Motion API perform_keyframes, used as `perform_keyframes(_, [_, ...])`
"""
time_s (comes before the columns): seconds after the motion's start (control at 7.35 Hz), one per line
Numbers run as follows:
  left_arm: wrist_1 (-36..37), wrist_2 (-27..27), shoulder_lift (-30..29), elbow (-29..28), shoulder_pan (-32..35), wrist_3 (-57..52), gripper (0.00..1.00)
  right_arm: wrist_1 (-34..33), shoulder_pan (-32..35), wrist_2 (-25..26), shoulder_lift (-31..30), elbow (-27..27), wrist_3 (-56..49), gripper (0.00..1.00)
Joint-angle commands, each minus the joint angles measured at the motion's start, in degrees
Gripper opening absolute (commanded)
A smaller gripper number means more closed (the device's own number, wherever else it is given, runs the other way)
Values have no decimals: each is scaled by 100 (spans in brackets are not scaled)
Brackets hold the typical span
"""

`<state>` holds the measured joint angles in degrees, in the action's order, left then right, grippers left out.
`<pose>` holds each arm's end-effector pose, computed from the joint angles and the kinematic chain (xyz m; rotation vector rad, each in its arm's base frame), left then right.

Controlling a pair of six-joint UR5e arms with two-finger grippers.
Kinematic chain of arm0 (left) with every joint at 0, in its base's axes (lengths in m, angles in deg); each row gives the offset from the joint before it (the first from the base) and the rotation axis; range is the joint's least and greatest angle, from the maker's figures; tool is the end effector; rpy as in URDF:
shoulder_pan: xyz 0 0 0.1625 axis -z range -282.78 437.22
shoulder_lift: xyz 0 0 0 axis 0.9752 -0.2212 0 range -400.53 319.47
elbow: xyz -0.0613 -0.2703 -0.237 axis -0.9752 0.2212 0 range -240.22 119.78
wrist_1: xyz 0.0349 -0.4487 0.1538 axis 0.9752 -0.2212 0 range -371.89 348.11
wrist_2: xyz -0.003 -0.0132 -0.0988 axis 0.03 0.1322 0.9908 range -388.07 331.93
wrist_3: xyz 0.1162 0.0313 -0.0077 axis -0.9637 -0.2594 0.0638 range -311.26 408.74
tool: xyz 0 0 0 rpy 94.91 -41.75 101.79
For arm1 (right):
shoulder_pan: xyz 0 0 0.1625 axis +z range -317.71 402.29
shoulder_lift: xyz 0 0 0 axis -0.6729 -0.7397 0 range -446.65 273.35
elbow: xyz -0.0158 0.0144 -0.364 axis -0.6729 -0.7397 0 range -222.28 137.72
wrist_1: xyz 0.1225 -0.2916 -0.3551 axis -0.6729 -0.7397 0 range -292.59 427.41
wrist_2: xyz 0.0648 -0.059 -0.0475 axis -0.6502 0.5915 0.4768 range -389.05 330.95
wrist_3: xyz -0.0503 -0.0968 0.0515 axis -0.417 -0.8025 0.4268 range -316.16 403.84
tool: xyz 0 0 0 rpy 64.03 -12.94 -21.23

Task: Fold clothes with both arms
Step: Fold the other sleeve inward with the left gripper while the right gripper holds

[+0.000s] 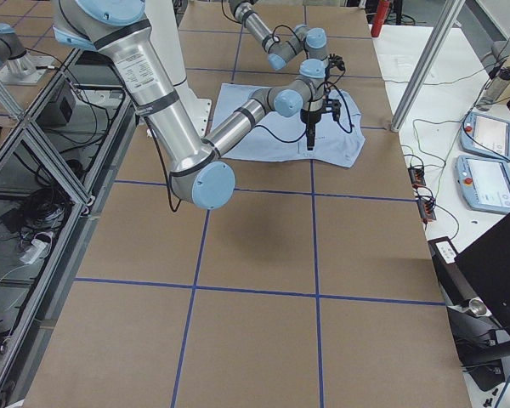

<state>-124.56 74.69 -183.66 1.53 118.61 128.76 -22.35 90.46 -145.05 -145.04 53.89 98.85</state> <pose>0.5747 -0.6486 0.1951 0.1705 0.8418 -0.4221 -0.4050 -0.5731 0.2174 0.1059 -0.7771 0.0675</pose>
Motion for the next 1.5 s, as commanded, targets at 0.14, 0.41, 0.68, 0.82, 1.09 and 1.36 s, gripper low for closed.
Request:
perform_keyframes(0.14, [-939, -1, -163, -531, -26, 49, 0, 2, -18, 7, -32, -11, 123, 100])
perform_keyframes(0.41, [-1212, -1, -163, -637, -35, 49, 0, 2, -44, 15, -41, -11, 142, 100])
perform_keyframes(0.68, [-1468, -1, -163, -760, -26, -38, 99, 11, -79, 50, -41, -2, 142, 100])
perform_keyframes(0.82, [-1478, 7, -172, -682, -17, -47, 100, 11, -97, 112, -49, -2, 159, 100])
perform_keyframes(1.09, [-1216, 434, -67, -183, 35, -144, 100, 19, -132, 103, -84, 68, 534, 100])
perform_keyframes(1.36, [-515, 640, 876, 1260, 62, -440, 100, 20, -508, 121, -556, 898, 1114, 100])
